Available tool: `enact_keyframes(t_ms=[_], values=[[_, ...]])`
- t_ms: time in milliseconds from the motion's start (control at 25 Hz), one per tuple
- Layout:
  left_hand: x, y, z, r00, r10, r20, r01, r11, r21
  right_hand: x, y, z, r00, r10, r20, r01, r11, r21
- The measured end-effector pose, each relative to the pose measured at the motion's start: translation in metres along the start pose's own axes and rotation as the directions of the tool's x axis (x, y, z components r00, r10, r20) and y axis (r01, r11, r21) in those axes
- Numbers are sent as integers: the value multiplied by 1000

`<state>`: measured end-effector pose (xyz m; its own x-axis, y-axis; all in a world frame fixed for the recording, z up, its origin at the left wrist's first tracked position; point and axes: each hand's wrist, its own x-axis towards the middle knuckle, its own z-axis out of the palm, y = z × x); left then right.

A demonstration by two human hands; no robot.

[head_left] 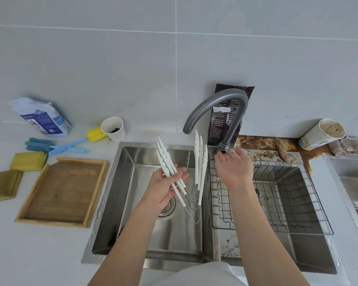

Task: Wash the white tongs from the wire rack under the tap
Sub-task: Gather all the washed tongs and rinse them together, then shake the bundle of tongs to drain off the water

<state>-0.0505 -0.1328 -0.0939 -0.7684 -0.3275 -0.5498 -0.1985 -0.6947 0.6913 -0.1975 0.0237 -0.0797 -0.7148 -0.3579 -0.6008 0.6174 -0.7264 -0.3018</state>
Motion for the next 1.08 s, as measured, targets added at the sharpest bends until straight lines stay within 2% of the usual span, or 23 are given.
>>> enact_keyframes(t_ms=[80, 160, 200, 280, 360, 520, 720, 840, 1080], values=[[-5, 0, -2, 1000, 13, -10, -13, 1000, 9, -1, 4, -1, 1000, 5, 20, -5, 1000, -11], [-9, -2, -4, 999, 28, -18, -28, 1000, 5, -7, 11, -6, 1000, 17, 21, -14, 985, -170], [-12, -3, -5, 999, 38, -22, -38, 999, 7, -13, 17, -11, 999, 37, 28, -25, 940, -339], [-17, -3, -5, 998, 57, -28, -57, 998, 23, -28, 31, -19, 992, 108, 61, -42, 756, -654], [-21, -4, -5, 996, 76, -38, -74, 996, 41, -45, 41, -22, 975, 189, 117, -31, 639, -769], [-34, -6, -3, 993, 108, -42, -106, 993, 48, -67, 45, -31, 960, 211, 182, 36, 556, -830], [-57, -13, -4, 990, 136, -37, -133, 989, 58, -92, 52, -44, 950, 257, 180, 40, 469, -882], [-69, -13, -13, 990, 138, -20, -138, 990, 34, -107, 60, -46, 941, 255, 222, 72, 489, -869], [-86, 0, -44, 987, 161, 16, -162, 987, 24, -140, 106, -38, 969, 54, 242, 178, 531, -829]])
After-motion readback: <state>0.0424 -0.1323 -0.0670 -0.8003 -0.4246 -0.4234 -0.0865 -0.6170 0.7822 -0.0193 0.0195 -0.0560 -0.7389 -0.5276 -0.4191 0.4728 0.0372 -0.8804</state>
